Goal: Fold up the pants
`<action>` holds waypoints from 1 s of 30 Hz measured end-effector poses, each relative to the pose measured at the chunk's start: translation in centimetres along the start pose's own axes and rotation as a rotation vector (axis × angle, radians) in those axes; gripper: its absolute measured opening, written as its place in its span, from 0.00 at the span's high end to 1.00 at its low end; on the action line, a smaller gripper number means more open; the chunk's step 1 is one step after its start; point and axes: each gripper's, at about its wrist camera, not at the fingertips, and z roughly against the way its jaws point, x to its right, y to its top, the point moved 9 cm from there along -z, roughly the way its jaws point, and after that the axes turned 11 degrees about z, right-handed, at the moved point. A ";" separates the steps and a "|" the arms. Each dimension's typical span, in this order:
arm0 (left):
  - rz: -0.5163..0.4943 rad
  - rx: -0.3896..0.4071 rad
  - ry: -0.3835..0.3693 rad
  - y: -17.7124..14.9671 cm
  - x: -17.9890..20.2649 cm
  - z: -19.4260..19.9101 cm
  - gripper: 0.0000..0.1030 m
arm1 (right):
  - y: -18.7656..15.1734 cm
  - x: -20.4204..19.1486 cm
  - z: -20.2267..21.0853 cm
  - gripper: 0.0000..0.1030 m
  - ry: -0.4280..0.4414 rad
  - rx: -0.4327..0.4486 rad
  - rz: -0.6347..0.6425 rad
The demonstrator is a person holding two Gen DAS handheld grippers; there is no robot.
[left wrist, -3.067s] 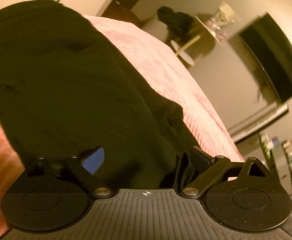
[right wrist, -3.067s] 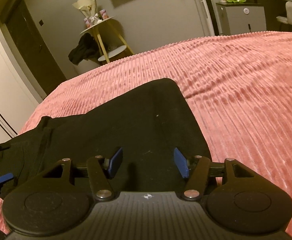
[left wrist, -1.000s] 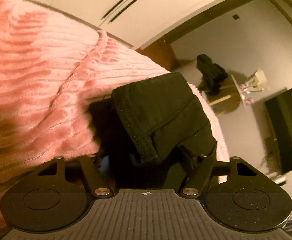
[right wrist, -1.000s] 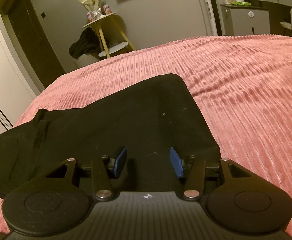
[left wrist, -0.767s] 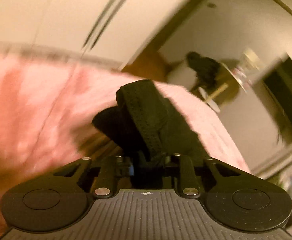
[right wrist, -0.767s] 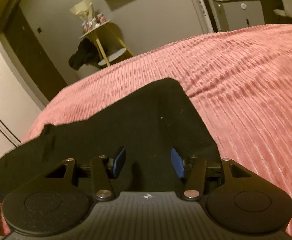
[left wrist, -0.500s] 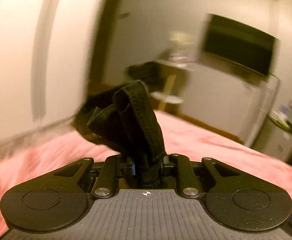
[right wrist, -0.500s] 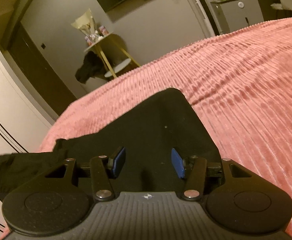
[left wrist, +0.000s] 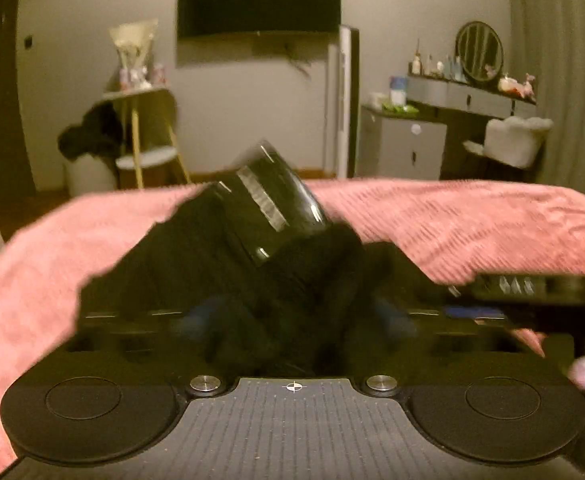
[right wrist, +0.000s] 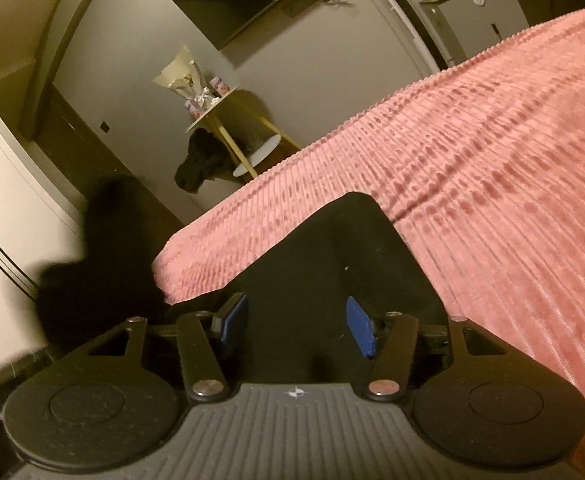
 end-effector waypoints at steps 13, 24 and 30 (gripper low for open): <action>0.621 -0.022 0.371 -3.7 -18.8 2.2 0.02 | -2.4 -1.1 -5.6 0.37 0.138 -0.277 -0.111; 0.791 -0.155 0.275 -6.9 -20.5 -1.5 0.02 | -2.6 -2.3 -10.4 0.61 0.288 -0.363 -0.223; 0.817 -0.169 0.244 -6.8 -20.1 -2.4 0.02 | -2.4 -2.5 -11.0 0.32 0.356 -0.347 -0.284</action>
